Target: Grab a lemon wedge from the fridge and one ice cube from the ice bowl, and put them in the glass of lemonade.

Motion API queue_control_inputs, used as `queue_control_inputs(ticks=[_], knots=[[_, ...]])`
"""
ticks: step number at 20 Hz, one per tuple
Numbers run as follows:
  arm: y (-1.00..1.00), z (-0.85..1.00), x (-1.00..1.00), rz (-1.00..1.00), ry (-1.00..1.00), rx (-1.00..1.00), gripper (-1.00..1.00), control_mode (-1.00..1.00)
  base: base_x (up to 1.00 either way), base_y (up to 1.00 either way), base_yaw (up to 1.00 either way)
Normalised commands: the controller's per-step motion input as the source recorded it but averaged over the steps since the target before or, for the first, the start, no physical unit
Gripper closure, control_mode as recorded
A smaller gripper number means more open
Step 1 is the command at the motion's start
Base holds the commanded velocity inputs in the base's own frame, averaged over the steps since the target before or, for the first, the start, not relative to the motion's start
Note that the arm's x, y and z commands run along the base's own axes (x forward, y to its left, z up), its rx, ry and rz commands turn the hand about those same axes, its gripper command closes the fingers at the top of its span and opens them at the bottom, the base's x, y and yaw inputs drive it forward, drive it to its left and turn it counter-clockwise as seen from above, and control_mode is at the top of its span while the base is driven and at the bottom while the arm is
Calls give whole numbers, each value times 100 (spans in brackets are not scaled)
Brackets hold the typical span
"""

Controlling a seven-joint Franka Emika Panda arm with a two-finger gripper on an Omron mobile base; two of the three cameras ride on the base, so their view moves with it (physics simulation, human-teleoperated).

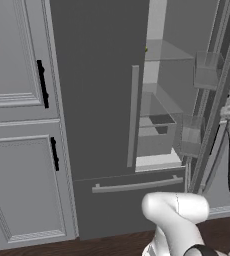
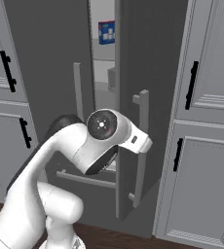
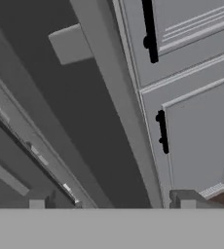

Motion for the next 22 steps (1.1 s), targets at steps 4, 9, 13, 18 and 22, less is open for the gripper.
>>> queue_control_inputs(ticks=[4, 9, 13, 18, 22], knots=[[86, 100, -23, 1, 0, -6, -100, -100, 0, 0, 0], [100, 31, 13, -2, 1, -28, -100, -100, 0, 0, 0], [100, -50, 72, -20, 2, -46, -100, -100, 0, 0, 0], [65, -57, 100, -37, 18, -53, -100, -100, 0, 0, 0], [2, -5, 94, -36, 39, -38, -100, -100, 0, 0, 0]])
